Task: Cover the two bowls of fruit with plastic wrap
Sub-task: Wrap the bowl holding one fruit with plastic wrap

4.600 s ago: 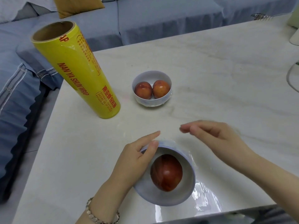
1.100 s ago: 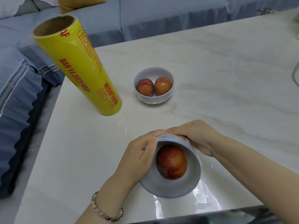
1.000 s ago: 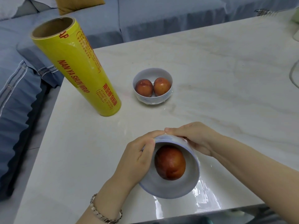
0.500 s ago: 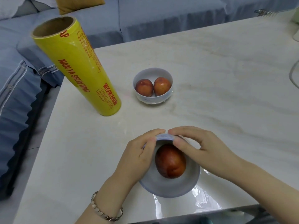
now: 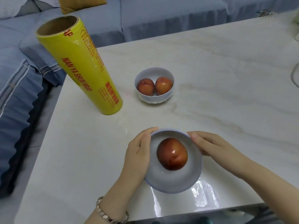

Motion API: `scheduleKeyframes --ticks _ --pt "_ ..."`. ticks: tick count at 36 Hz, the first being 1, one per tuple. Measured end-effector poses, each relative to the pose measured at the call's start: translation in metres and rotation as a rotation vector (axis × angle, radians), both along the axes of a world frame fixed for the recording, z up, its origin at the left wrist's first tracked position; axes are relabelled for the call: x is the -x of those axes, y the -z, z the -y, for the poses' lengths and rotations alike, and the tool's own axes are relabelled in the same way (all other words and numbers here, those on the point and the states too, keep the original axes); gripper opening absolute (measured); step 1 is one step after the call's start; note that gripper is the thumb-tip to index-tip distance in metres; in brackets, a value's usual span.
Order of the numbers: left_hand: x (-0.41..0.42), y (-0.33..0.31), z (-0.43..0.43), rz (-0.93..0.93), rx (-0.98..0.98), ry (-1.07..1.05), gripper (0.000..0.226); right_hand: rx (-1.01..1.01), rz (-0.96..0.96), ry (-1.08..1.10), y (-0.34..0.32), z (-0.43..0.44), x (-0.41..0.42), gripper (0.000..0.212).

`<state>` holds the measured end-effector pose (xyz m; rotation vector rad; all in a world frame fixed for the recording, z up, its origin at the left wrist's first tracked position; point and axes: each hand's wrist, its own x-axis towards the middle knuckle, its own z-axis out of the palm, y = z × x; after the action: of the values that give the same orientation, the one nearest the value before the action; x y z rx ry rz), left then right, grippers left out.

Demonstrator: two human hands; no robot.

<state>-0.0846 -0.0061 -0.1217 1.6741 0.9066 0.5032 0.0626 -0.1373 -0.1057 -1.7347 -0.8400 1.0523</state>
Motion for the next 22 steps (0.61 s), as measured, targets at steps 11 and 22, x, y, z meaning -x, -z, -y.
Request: scheduleKeyframes --ticks 11,22 --pt "-0.014 -0.021 -0.02 -0.129 0.169 0.117 0.024 -0.085 -0.05 0.138 0.001 -0.017 0.005 0.037" --pt "-0.01 -0.018 -0.019 -0.174 0.077 0.148 0.029 0.18 -0.22 0.02 -0.003 -0.039 -0.021 0.029"
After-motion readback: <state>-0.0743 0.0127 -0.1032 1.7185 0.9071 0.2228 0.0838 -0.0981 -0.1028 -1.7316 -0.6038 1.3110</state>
